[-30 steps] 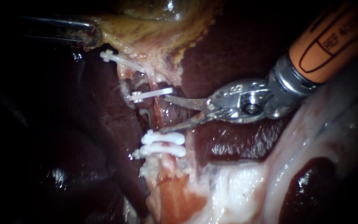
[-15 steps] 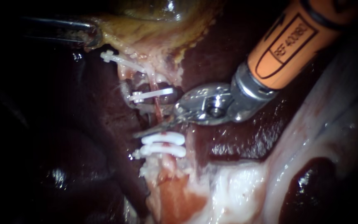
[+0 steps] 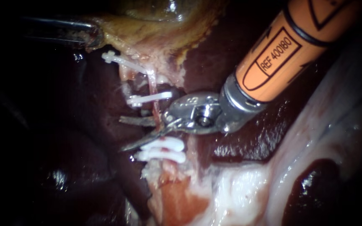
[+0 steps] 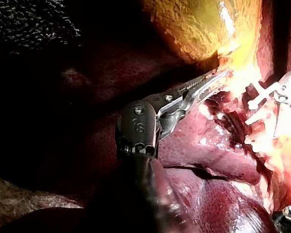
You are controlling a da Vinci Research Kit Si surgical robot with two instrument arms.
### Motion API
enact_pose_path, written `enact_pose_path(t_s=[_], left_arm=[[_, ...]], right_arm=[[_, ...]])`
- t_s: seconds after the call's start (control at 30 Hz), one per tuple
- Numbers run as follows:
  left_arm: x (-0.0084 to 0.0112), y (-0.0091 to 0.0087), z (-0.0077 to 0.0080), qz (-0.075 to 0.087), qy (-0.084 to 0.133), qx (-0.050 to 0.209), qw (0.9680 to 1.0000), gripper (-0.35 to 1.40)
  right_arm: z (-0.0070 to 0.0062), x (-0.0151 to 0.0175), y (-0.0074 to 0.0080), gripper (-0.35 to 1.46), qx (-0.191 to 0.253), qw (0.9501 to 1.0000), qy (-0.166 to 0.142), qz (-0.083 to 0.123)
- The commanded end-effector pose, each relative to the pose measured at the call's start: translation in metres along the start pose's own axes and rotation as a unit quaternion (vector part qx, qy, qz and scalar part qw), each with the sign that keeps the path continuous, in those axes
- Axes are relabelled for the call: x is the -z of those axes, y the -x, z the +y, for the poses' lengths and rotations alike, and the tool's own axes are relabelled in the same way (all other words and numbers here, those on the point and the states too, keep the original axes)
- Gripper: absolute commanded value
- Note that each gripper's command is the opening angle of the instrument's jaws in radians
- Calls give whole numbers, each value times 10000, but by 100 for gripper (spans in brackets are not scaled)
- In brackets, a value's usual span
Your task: Go to the cutting position right tube
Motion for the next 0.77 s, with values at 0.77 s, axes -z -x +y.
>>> enact_pose_path(t_s=[0.77], left_arm=[[-2,0,0,3,-8,1,10000,-35]], right_arm=[[-24,1,-28,130,94,9990,-409,166]])
